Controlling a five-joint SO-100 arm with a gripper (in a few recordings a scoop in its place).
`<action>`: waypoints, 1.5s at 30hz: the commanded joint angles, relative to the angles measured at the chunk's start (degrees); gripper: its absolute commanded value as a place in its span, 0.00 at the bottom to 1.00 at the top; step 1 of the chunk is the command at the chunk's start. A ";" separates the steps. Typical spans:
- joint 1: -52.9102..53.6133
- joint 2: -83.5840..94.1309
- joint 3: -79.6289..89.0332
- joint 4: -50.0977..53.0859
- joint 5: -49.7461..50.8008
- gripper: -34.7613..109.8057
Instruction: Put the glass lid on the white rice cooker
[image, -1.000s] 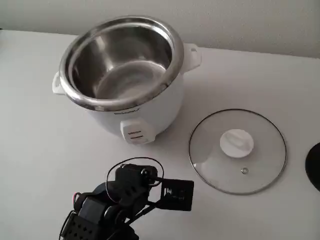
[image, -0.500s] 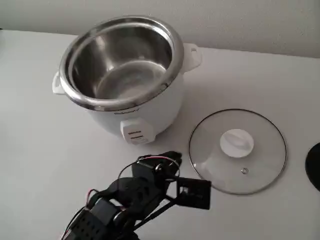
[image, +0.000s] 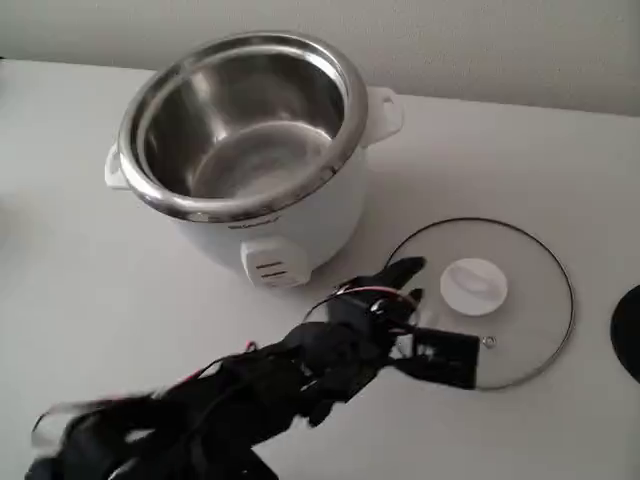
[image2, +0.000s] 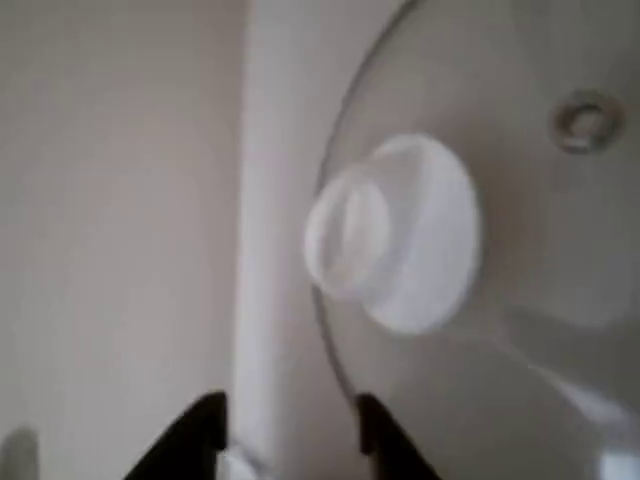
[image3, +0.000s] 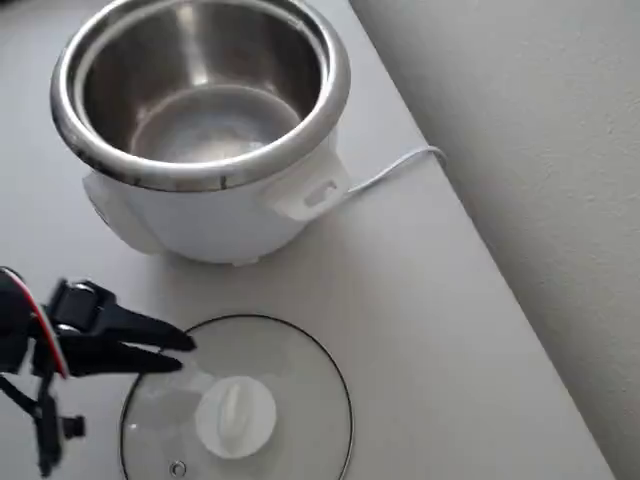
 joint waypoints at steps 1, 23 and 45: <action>1.58 -8.79 -11.07 -3.78 -0.18 0.36; 2.72 -32.08 -28.21 -18.46 -6.24 0.24; 5.63 8.00 -36.21 27.33 4.92 0.24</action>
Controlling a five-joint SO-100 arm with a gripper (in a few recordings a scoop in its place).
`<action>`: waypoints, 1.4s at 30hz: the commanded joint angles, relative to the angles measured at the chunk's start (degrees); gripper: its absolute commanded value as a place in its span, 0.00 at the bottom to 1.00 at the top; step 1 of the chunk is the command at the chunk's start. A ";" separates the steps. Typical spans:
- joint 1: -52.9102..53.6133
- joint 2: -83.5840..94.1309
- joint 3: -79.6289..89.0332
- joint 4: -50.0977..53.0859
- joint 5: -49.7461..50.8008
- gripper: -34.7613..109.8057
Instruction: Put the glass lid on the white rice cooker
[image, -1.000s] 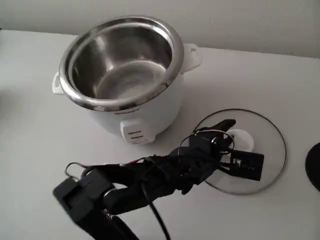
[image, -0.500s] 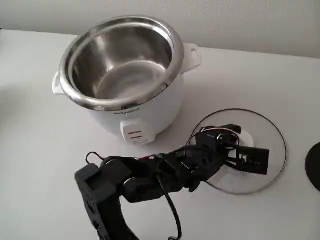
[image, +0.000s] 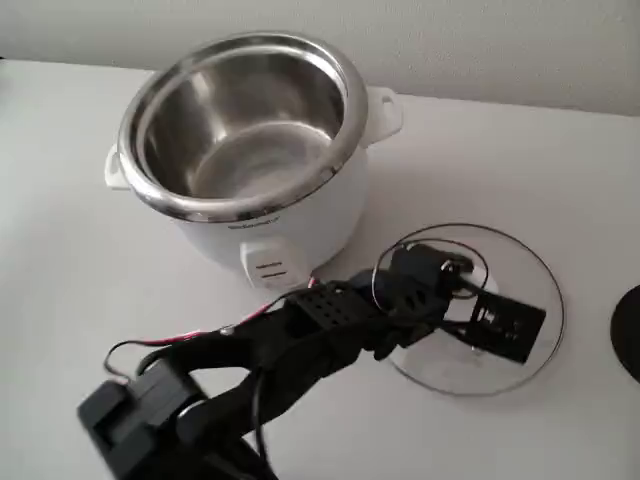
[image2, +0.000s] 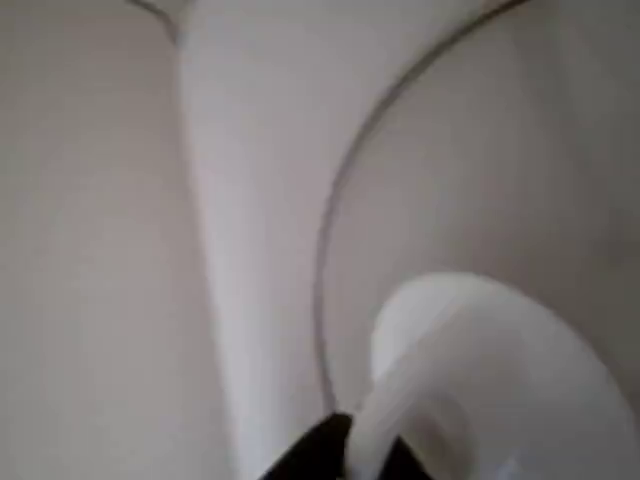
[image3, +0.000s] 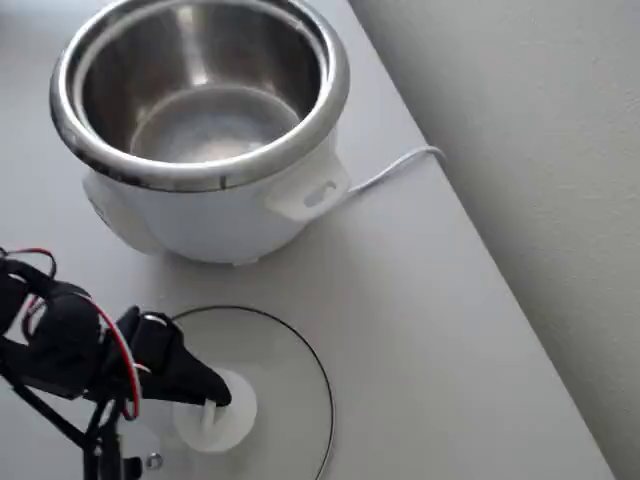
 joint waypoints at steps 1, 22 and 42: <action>2.20 16.35 -8.96 2.72 0.09 0.24; 4.48 26.81 -39.81 25.05 9.05 0.24; -28.21 27.69 -63.90 53.26 10.02 0.24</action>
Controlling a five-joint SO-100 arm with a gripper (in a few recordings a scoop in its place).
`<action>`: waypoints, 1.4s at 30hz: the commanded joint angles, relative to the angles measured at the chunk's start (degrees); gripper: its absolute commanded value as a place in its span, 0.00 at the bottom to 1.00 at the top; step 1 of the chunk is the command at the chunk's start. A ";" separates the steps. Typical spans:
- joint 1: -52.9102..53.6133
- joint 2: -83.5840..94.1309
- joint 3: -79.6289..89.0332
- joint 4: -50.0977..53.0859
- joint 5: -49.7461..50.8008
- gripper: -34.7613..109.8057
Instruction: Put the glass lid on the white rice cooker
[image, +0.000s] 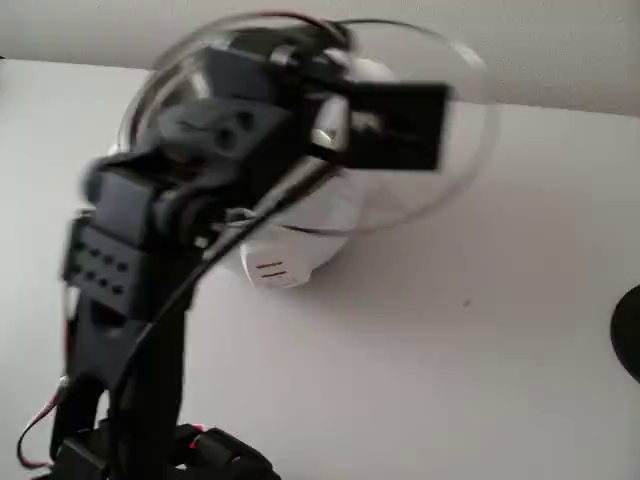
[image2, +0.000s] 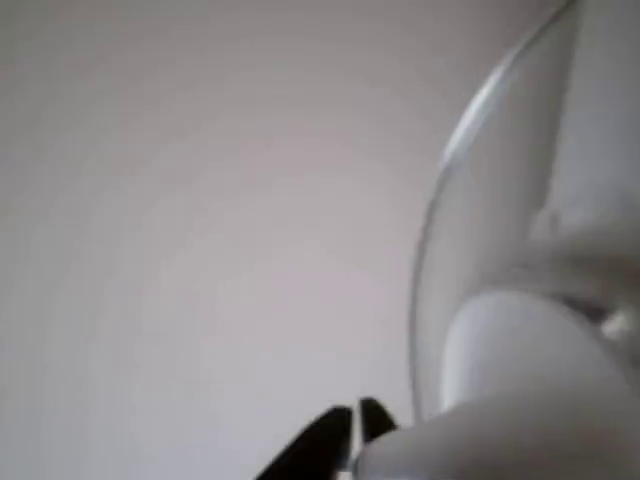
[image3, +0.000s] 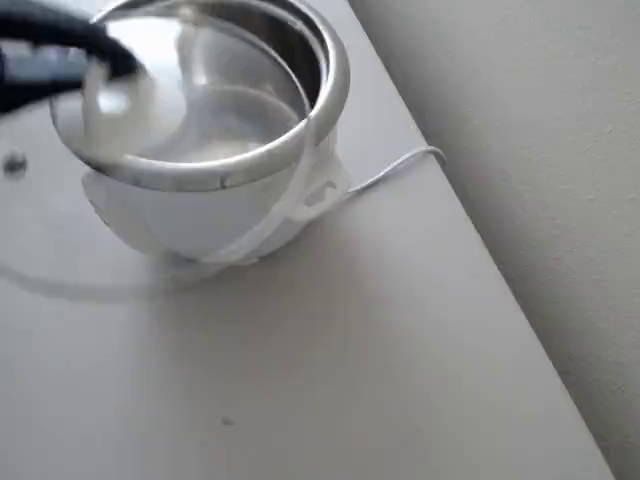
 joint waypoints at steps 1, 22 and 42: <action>-7.47 7.29 -10.37 1.93 0.53 0.24; -22.24 -3.52 -10.37 -6.24 6.50 0.24; -19.78 -13.27 -10.37 -14.68 0.62 0.24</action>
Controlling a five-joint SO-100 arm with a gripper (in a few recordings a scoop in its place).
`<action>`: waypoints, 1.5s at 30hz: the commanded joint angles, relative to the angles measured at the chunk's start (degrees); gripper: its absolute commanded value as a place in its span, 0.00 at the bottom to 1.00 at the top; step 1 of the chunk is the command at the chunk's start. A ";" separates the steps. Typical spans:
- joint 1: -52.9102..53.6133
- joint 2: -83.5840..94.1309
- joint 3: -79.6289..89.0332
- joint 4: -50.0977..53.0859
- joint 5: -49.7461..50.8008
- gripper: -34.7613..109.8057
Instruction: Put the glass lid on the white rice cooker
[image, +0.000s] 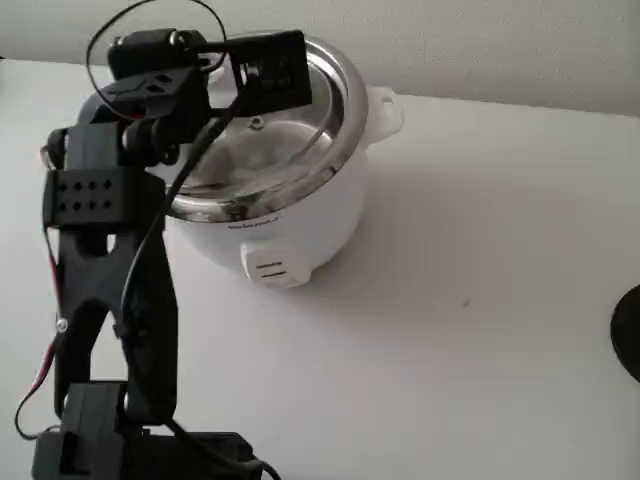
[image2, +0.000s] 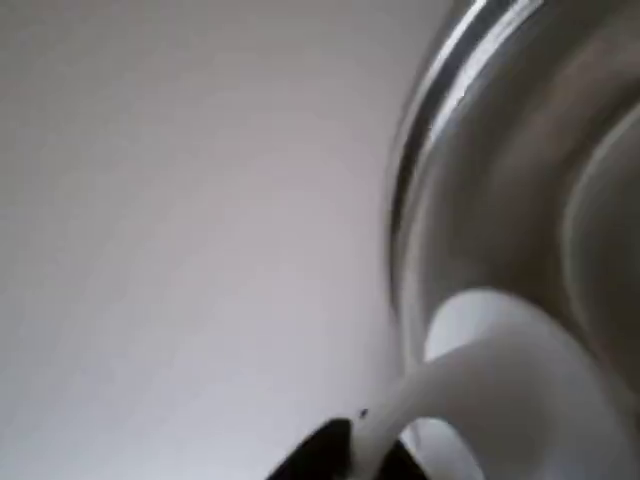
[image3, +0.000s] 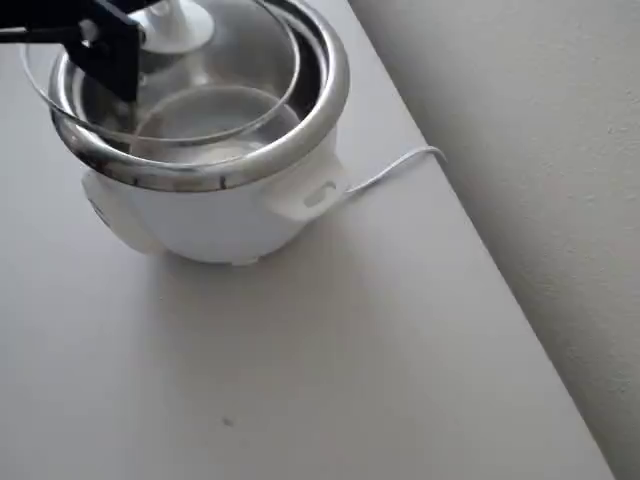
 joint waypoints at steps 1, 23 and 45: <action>1.23 1.49 -9.76 -6.15 -0.70 0.24; 4.75 -1.14 -9.23 -11.34 -2.64 0.24; 4.57 3.69 -9.14 -10.72 0.35 0.24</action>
